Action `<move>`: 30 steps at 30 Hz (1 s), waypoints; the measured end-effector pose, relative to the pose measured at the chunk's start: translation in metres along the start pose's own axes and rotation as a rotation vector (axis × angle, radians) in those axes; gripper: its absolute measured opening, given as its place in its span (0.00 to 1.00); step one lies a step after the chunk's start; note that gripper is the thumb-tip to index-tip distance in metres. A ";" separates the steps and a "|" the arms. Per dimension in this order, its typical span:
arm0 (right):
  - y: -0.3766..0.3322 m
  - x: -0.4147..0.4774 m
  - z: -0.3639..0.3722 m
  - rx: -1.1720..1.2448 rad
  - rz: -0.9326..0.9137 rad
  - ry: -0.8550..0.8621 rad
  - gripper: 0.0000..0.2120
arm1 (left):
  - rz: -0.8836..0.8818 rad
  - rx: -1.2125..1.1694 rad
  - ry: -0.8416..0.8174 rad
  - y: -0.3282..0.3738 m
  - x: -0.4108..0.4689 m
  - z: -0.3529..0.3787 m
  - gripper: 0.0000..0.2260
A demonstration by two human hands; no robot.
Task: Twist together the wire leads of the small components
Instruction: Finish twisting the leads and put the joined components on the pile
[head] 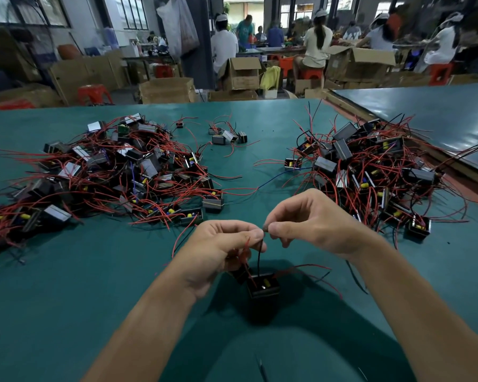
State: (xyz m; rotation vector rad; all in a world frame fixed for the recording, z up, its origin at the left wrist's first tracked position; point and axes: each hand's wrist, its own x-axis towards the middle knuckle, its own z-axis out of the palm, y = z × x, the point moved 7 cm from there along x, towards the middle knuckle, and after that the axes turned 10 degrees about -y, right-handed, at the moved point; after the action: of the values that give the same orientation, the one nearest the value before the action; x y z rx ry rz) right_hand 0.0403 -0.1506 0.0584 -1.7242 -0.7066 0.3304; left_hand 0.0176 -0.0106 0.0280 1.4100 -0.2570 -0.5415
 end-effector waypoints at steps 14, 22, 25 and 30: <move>-0.001 0.001 0.008 -0.055 -0.016 -0.054 0.04 | -0.111 -0.019 -0.053 -0.008 0.001 -0.001 0.06; -0.002 0.003 0.008 -0.158 -0.039 0.009 0.05 | -0.174 -0.101 -0.051 -0.015 0.002 -0.004 0.10; -0.005 0.001 0.008 -0.162 -0.051 -0.016 0.02 | -0.173 -0.143 -0.069 -0.014 0.002 -0.004 0.10; -0.008 0.001 0.007 -0.206 -0.069 -0.009 0.04 | -0.183 -0.099 -0.077 -0.015 0.002 -0.005 0.08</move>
State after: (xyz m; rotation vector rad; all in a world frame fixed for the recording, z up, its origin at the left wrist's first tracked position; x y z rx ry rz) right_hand 0.0350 -0.1432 0.0640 -1.8883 -0.8279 0.2237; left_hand 0.0186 -0.0085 0.0123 1.3250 -0.1616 -0.7504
